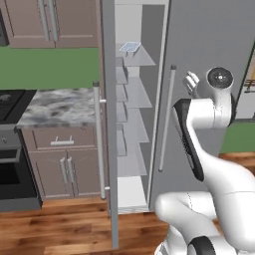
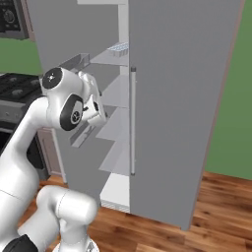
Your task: The ice cube tray has been filled with water. Take the tray and place it in the freezer to make ice. Close the freezer door after placing the tray.
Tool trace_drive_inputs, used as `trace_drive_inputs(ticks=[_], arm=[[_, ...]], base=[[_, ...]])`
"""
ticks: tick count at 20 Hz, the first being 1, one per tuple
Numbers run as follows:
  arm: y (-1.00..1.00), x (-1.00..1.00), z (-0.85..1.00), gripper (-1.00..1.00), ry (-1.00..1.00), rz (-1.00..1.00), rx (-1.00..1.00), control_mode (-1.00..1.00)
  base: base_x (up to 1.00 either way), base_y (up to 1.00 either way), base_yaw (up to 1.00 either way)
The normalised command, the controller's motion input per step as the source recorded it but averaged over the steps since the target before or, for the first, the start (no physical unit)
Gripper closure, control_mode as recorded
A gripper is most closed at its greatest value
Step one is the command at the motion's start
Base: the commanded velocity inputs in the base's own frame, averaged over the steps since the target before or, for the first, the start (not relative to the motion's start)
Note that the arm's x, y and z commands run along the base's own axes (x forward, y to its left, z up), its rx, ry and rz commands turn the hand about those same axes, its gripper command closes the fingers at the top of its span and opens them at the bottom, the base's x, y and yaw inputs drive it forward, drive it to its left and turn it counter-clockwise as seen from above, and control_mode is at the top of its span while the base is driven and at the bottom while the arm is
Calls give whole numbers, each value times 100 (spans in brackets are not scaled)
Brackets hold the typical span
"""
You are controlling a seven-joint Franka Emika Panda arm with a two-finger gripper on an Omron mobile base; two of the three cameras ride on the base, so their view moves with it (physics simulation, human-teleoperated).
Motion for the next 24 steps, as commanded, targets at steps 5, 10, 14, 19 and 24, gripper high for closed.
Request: trace_drive_inputs(ticks=[5,10,14,19,24], arm=[[-34,-36,0,-100,-1,0,0,-100],[9,-50,-1,-100,-12,4,-1,-100],[69,-23,-1,-100,1,18,-10,-100],[90,-18,0,-100,10,23,-22,-100],[88,-22,0,-100,7,25,-26,-100]], base=[[0,0,0],[0,0,0],[0,0,0],[0,0,0],[0,0,0]])
